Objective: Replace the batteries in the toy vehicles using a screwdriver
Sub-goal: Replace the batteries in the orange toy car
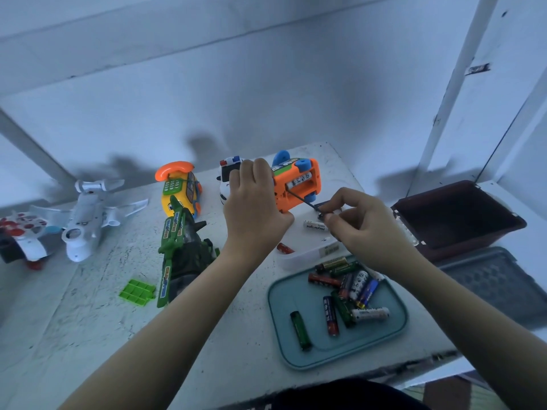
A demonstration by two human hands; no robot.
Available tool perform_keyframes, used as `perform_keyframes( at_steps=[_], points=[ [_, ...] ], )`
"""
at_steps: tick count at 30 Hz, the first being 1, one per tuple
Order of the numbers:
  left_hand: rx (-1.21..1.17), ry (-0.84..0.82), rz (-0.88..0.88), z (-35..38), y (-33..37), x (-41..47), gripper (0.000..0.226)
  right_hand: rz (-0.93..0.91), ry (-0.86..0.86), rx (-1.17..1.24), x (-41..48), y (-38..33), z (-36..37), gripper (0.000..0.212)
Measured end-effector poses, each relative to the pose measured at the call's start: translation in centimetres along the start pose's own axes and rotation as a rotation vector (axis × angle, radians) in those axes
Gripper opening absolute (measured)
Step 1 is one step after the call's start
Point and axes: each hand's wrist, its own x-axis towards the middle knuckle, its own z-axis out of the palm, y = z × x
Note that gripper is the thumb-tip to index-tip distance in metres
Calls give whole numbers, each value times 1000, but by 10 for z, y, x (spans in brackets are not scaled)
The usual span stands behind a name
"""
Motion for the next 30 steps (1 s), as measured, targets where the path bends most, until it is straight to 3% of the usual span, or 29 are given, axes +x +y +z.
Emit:
perform_keyframes(
  at_steps=[6,14,16,20,30],
  points=[
    [143,75,11,8,9,0,75,-21,21,-128,-11,-3,22,3],
    [161,123,84,14,0,-1,75,131,109,-89,-17,12,28,6],
    [156,104,93,12,-1,0,75,135,59,-70,-17,14,21,10],
    [36,59,51,9,2,1,67,45,-15,-40,-21,8,16,13],
    [-92,18,-23,3,6,-1,59,-80,21,-136,-15,-4,17,5]
  ],
)
